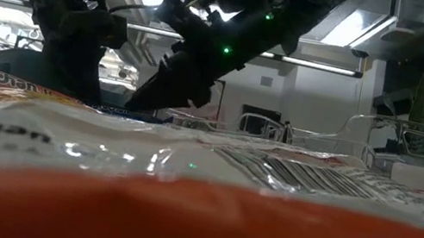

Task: Sort Maruchan noodles
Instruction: Put the blue noodle pack into the blue bin

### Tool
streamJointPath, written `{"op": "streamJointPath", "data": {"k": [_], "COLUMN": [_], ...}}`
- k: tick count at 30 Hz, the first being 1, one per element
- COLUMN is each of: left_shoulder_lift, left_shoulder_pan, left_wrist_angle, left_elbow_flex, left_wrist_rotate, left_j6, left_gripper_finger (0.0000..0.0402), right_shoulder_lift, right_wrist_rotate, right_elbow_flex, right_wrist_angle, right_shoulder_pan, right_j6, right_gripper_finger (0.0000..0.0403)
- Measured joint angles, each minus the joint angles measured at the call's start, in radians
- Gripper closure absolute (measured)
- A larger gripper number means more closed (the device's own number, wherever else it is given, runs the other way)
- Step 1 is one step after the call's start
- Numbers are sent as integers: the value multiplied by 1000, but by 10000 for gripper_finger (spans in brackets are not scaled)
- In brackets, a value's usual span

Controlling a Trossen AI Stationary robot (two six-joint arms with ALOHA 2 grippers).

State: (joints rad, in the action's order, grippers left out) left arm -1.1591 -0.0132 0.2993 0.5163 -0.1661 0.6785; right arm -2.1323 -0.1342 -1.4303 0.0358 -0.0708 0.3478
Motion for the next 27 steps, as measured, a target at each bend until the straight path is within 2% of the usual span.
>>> {"op": "streamJointPath", "data": {"k": [7, 15, 27], "left_shoulder_lift": [0, 0, 0], "left_shoulder_pan": [0, 0, 0], "left_wrist_angle": [2, 0, -2], "left_elbow_flex": [0, 0, 0], "left_wrist_rotate": [0, 0, -6], "left_j6": [0, 0, 0], "left_gripper_finger": [346, 346, 346], "right_shoulder_lift": [-48, -51, -49], "right_wrist_rotate": [-65, -84, -94], "right_elbow_flex": [-2, -22, -35], "right_wrist_angle": [-7, -29, -80], "right_shoulder_pan": [0, -1, -1], "right_j6": [17, -4, -5], "right_gripper_finger": [184, 278, 387]}}
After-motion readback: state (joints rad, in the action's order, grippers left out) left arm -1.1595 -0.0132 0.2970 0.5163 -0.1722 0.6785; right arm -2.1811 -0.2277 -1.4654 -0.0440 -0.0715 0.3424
